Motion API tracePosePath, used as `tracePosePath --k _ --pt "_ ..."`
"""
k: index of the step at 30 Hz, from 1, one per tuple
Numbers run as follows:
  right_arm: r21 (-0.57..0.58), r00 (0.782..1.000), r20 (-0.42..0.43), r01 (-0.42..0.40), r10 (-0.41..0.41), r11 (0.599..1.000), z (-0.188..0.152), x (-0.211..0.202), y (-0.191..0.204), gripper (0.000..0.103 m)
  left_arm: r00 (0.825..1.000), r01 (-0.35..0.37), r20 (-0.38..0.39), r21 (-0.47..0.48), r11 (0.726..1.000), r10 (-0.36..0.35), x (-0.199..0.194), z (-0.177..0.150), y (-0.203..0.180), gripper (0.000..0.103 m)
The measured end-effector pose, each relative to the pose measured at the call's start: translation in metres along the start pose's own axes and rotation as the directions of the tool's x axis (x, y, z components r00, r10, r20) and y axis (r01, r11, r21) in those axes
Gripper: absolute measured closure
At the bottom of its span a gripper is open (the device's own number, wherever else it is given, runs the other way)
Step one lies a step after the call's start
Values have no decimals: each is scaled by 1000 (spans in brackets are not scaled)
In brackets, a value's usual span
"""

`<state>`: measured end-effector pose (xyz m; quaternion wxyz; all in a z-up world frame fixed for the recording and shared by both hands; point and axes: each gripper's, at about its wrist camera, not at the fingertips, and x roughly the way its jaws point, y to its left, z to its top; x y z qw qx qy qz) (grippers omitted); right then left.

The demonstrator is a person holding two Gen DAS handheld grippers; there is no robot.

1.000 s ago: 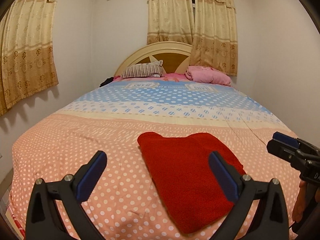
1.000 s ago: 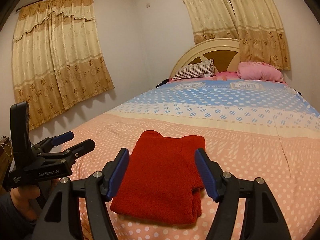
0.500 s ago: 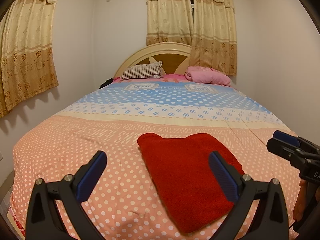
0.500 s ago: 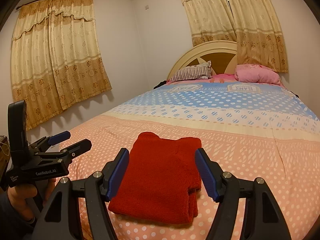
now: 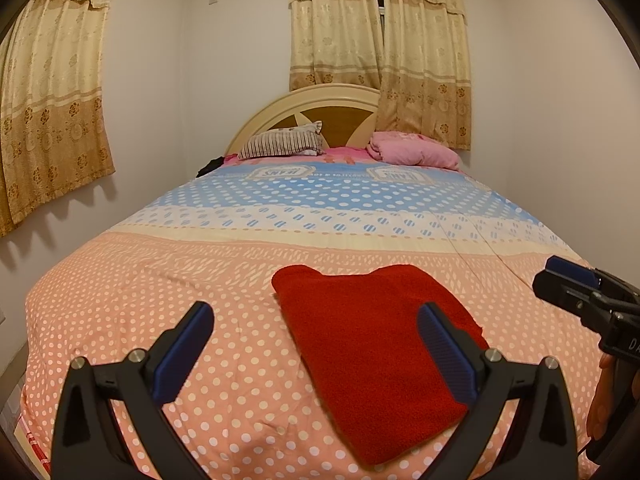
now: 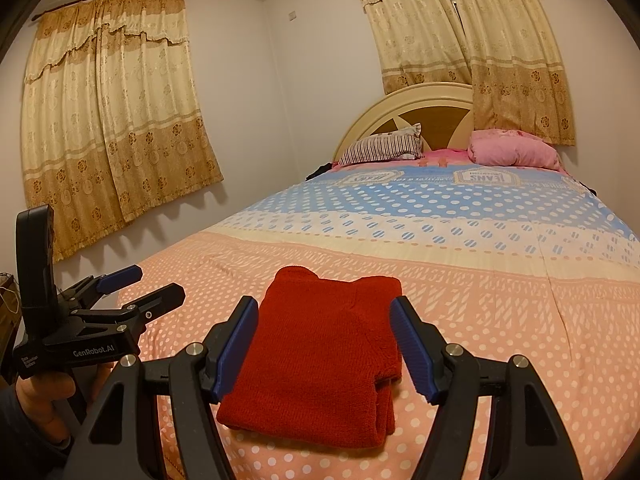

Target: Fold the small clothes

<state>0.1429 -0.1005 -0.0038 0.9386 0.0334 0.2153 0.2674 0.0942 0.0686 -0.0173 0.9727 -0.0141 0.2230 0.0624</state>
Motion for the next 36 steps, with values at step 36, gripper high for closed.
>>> tracePosePath --k 36 --pt "2 1000 24 14 -14 1000 3 -2 4 33 1000 -5 17 46 999 4 -1 3 -3 0"
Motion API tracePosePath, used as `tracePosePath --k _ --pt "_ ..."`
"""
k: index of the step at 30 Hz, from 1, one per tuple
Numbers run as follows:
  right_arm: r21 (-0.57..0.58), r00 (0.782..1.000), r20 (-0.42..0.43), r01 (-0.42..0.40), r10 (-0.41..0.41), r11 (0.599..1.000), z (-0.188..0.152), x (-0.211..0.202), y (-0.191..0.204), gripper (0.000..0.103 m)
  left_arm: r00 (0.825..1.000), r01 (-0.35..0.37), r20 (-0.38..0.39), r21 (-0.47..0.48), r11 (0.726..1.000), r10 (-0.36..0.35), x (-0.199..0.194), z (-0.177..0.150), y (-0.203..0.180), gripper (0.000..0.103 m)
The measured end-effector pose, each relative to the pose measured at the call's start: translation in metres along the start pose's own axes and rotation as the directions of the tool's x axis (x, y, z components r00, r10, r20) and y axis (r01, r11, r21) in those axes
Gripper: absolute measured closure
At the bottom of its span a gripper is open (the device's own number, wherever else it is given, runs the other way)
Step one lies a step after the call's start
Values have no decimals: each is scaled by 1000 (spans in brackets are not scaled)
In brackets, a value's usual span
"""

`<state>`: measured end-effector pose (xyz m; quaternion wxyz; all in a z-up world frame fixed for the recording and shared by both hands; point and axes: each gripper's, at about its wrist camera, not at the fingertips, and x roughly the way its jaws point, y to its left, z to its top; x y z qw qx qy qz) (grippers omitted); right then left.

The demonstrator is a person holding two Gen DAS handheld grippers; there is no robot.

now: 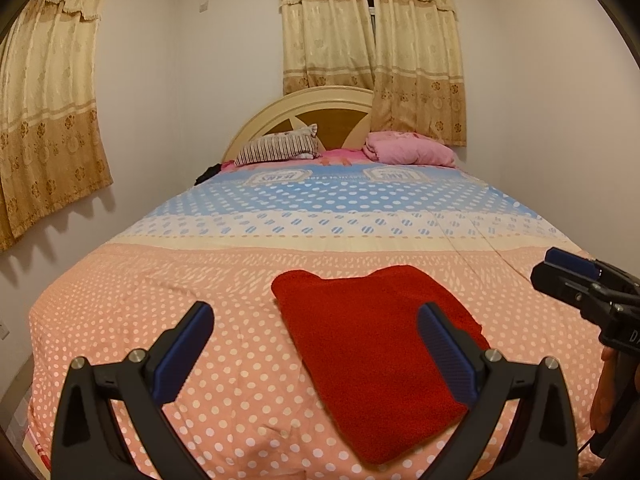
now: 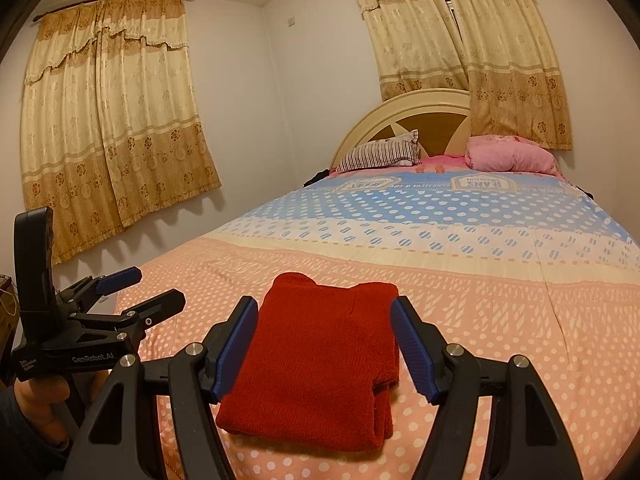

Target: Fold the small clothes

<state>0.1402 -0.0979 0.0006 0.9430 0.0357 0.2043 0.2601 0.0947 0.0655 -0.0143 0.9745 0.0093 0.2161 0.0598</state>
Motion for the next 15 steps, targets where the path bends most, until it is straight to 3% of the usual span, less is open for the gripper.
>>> tracePosePath --k 15 --pt "-17 1000 -17 -8 8 1000 -5 6 7 33 1000 -18 8 21 1000 18 4 -2 2 0"
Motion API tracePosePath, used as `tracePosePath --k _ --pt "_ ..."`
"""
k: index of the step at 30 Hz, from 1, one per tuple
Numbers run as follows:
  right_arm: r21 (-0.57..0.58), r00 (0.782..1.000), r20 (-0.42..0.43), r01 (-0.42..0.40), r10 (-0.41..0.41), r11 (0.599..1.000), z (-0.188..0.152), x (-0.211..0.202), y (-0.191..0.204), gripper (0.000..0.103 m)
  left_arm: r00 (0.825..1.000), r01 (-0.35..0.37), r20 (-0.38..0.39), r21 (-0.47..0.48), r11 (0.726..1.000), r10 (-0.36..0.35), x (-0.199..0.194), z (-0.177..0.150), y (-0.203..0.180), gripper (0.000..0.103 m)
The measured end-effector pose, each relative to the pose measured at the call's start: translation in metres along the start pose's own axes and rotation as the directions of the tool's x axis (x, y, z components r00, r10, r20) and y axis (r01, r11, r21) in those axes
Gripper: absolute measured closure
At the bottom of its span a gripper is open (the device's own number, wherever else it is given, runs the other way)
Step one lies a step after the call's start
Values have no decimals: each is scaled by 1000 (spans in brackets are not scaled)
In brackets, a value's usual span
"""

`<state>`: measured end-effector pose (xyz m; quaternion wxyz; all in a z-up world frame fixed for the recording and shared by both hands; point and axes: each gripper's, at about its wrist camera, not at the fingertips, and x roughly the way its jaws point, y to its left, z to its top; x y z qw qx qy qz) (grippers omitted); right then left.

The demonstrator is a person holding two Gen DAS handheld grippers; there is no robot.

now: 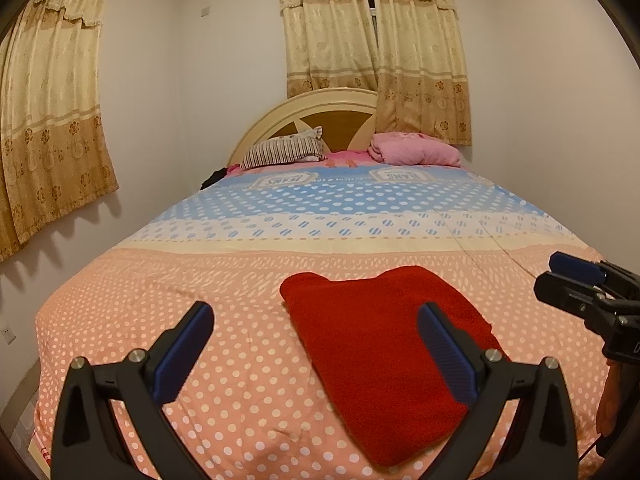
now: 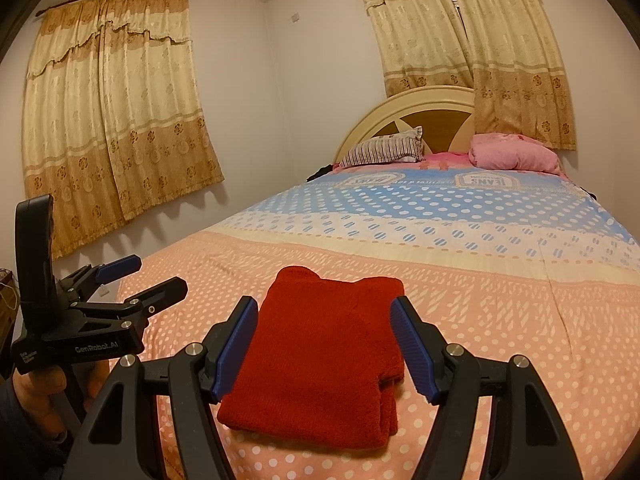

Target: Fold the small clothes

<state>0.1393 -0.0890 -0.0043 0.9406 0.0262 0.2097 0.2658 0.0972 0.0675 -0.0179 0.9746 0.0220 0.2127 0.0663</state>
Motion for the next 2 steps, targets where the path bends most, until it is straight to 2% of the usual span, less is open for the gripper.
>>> tracePosePath --k 2 --pt "-3 1000 -2 -1 1 1000 0 1 1 33 1000 0 1 5 1000 0 0 0 -1 0"
